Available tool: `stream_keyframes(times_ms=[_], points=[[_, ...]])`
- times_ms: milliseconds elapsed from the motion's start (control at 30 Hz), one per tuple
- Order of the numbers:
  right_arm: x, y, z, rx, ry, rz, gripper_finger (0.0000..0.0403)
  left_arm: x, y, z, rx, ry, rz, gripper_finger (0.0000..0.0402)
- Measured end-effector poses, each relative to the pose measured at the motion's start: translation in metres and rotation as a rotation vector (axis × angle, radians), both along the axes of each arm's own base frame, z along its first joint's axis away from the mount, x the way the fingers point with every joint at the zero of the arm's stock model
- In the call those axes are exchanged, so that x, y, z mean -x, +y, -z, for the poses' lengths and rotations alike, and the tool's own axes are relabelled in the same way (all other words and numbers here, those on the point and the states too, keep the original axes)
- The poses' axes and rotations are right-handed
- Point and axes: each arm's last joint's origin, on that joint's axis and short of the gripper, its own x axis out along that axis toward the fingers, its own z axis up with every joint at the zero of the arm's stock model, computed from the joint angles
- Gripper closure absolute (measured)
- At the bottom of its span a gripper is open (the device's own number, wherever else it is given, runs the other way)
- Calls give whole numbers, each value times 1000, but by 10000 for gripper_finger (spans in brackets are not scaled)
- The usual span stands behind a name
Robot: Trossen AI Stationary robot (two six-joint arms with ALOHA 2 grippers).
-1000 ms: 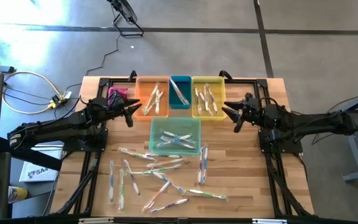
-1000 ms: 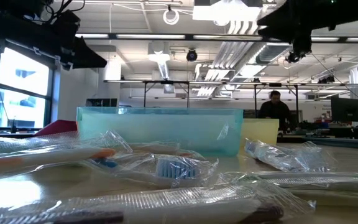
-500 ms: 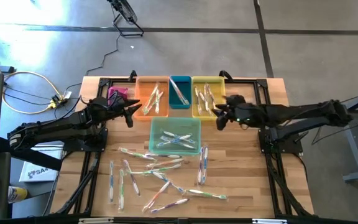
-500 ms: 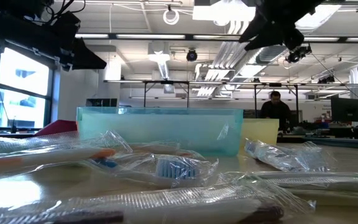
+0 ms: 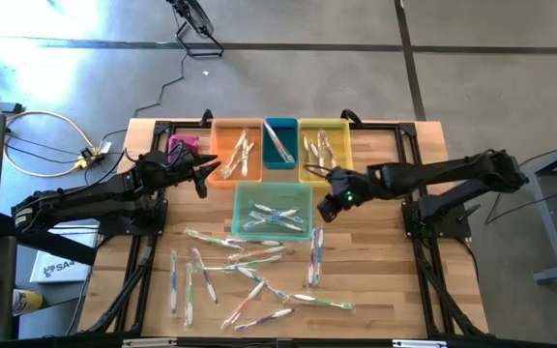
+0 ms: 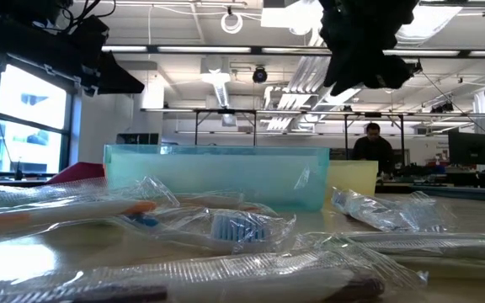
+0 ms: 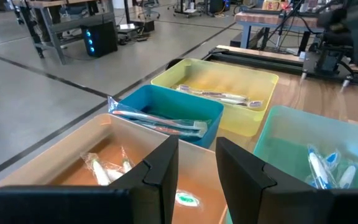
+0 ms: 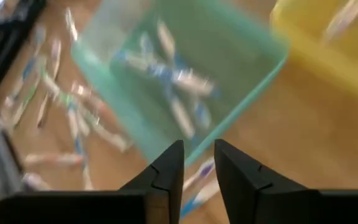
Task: Pick & Place Toothbrushes
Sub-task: Put the blue toothbrush into the green bin
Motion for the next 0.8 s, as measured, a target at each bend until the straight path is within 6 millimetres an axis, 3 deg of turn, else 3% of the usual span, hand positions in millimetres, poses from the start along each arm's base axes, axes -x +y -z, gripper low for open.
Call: stream_keyframes(times_ms=[233, 533, 800], points=[[-13, 27, 25, -193, 119, -57, 352, 0, 0, 0, 1, 1, 0, 297], [-24, 69, 57, -190, 215, -160, 398, 0, 0, 3, 13, 26, 0, 297], [-38, 79, 91, -173, 286, -179, 401, 1, 0, 3, 31, 18, -3, 297]])
